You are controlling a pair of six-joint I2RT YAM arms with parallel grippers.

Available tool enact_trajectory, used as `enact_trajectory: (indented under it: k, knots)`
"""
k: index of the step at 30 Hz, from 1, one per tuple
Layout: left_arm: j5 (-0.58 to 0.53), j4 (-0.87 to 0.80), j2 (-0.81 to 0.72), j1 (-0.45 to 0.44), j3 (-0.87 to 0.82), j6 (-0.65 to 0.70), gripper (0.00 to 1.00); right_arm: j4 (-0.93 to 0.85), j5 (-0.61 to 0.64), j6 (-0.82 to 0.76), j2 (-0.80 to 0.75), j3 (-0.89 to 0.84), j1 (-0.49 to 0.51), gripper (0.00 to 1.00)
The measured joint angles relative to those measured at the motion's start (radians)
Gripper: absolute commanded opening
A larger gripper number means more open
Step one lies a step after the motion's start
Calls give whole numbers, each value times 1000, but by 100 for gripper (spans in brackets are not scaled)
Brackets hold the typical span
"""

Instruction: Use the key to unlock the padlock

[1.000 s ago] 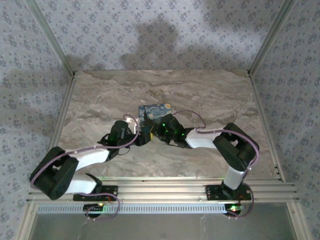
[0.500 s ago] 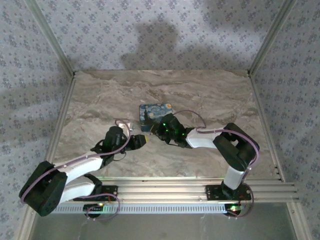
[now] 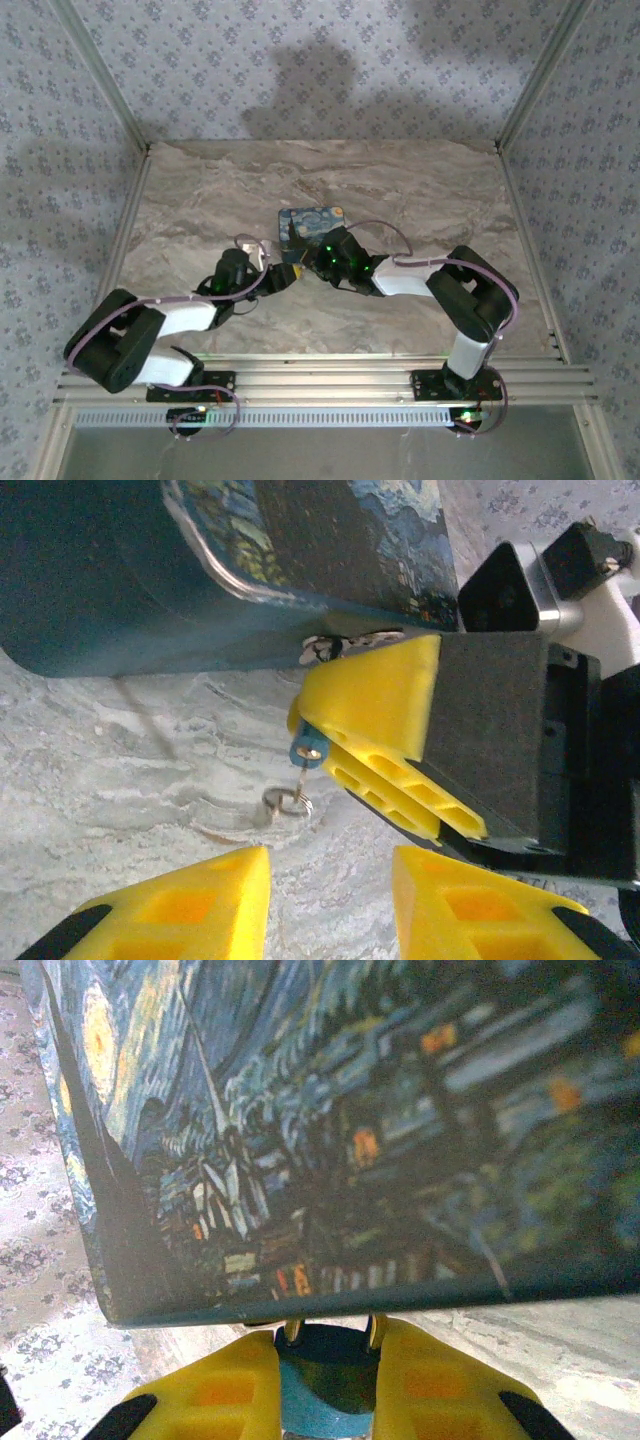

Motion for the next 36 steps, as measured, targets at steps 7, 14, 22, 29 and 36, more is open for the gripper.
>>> enact_trajectory:
  k: [7, 14, 22, 29, 36]
  knots:
    - [5, 71, 73, 10, 0, 16, 33, -1, -3, 2, 0, 2, 0, 0]
    - [27, 177, 155, 20, 2, 22, 30, -1, -3, 4, 0, 2, 0, 0]
    - [41, 244, 211, 20, 10, 22, 30, -9, -11, 11, 0, 9, 0, 0]
    - [61, 279, 256, 20, 27, 18, 21, -13, -19, 16, 0, 13, 0, 0]
    - [80, 311, 294, 12, 59, 27, 0, -17, -14, 15, 0, 13, -15, 0]
